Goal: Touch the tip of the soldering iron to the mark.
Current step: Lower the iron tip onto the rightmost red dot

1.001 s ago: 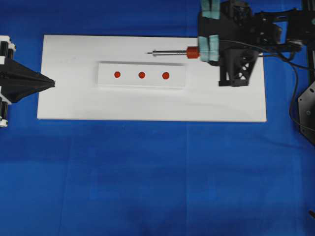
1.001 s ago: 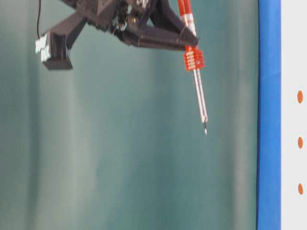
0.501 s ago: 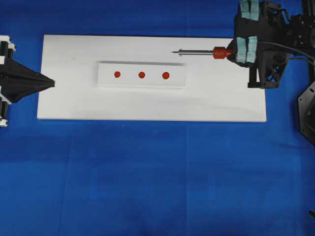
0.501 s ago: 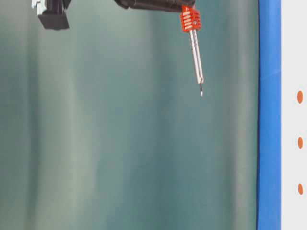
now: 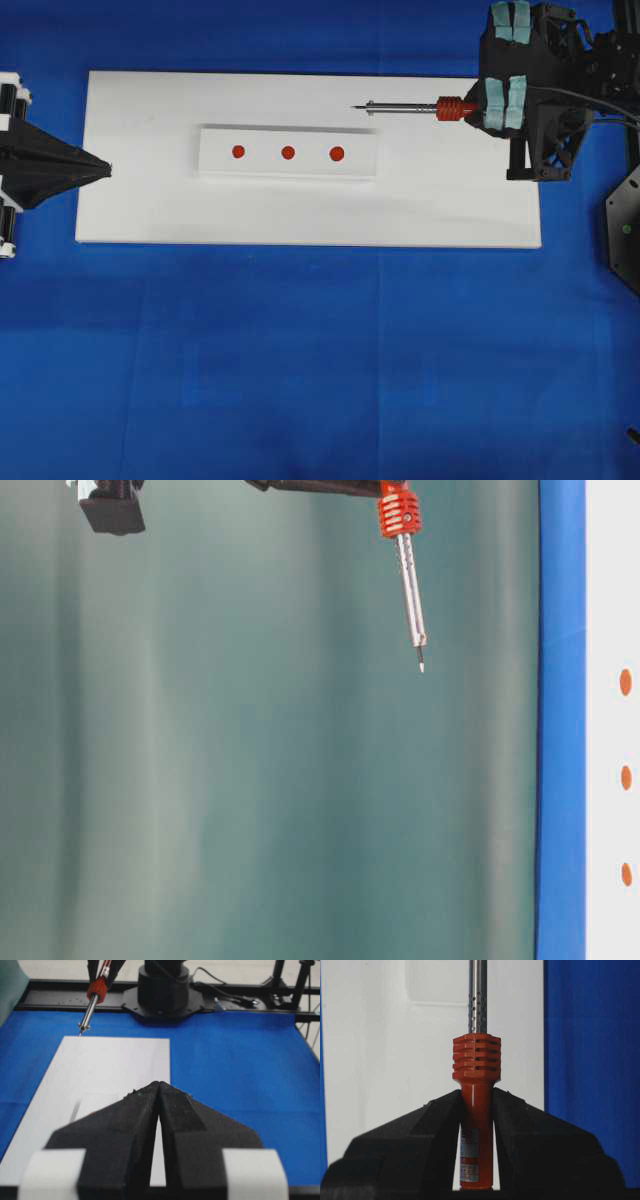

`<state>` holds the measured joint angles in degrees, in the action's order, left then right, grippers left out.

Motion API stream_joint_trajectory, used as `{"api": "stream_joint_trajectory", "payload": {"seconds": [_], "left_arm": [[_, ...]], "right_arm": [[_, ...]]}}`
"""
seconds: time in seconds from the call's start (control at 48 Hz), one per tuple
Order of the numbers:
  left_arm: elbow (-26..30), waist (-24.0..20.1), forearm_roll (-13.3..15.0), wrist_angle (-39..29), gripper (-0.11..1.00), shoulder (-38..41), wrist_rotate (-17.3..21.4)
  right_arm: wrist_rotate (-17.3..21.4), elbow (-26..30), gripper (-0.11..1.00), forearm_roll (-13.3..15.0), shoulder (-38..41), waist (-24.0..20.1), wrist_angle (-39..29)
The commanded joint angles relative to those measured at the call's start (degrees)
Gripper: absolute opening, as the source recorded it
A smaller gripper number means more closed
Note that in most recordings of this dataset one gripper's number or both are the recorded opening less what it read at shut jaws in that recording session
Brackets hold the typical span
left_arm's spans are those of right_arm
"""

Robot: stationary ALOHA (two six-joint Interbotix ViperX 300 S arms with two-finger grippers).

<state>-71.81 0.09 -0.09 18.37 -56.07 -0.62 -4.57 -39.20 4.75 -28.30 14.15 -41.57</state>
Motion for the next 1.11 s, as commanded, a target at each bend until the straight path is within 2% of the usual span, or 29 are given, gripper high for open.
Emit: {"api": "stream_joint_trajectory", "payload": {"seconds": [0.0, 0.292, 0.48, 1.084], "left_arm": [[0.5, 0.1, 0.0, 0.6, 0.0, 0.3, 0.0], [0.5, 0.1, -0.1, 0.6, 0.0, 0.3, 0.0], [0.5, 0.1, -0.1, 0.6, 0.0, 0.3, 0.0], [0.5, 0.1, -0.1, 0.6, 0.0, 0.4, 0.1]], "right_arm": [[0.1, 0.6, 0.06, 0.2, -0.3, 0.1, 0.3], [0.1, 0.6, 0.06, 0.1, 0.3, 0.1, 0.3], [0.2, 0.2, 0.06, -0.3, 3.3, 0.1, 1.1], [0.1, -3.2, 0.06, -1.9, 17.0, -1.7, 12.7]]}}
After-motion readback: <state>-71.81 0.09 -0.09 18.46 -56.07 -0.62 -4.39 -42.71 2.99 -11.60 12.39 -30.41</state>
